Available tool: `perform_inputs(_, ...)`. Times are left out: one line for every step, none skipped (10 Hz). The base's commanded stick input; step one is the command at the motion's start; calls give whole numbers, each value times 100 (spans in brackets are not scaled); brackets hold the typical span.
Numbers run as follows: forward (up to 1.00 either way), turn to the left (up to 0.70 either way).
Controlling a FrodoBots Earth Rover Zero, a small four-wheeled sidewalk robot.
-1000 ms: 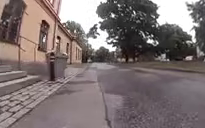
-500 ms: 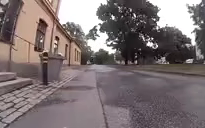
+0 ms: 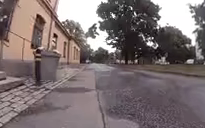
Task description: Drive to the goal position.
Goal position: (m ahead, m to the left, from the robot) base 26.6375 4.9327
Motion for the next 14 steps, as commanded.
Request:
perform_inputs(70, 0)
perform_inputs(70, 0)
perform_inputs(70, 0)
perform_inputs(70, 0)
perform_inputs(70, 0)
perform_inputs(70, 0)
perform_inputs(70, 0)
perform_inputs(70, 0)
perform_inputs(70, 0)
perform_inputs(70, 0)
perform_inputs(70, 0)
perform_inputs(70, 0)
perform_inputs(70, 0)
perform_inputs(70, 0)
